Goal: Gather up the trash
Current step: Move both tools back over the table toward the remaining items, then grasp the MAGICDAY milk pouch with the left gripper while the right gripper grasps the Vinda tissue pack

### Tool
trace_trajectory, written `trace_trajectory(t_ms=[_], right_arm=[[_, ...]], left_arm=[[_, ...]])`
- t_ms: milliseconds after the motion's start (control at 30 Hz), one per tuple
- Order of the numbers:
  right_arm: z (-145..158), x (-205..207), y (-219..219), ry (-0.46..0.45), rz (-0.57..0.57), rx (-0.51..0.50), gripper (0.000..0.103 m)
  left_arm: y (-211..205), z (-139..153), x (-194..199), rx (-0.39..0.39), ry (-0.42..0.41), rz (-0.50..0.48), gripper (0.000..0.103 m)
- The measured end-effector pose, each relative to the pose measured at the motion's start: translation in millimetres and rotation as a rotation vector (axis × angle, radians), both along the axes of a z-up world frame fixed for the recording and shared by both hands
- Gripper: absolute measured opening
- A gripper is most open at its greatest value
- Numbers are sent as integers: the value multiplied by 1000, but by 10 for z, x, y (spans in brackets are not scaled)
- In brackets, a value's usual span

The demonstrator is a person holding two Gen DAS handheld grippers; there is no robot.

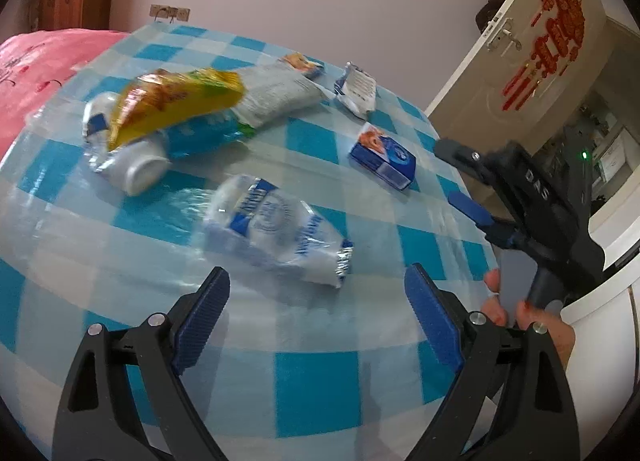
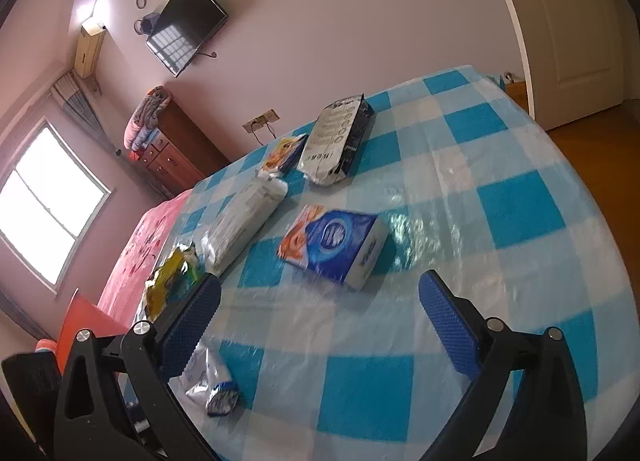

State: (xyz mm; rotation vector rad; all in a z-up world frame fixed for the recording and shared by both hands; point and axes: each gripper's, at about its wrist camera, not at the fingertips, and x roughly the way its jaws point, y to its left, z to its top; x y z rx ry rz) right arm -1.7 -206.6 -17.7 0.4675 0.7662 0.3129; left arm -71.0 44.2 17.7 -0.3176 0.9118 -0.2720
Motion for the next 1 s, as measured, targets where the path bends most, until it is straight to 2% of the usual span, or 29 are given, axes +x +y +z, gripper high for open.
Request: trace_trajectory(t_ms=[200, 500, 633, 900, 1000], right_arm=[[-48, 195, 34, 20, 36, -79, 98], [-84, 426, 65, 29, 83, -123, 98], [-115, 513, 112, 38, 101, -163, 98], [-190, 615, 263, 43, 157, -231, 98], [-206, 637, 279, 44, 160, -235, 98]], left_arm=[[-149, -16, 247, 30, 12, 14, 90], [-437, -105, 596, 201, 48, 27, 90], [-469, -128, 647, 247, 48, 38, 89], [-464, -118, 680, 290, 47, 61, 76], [-442, -111, 667, 299, 43, 62, 67]])
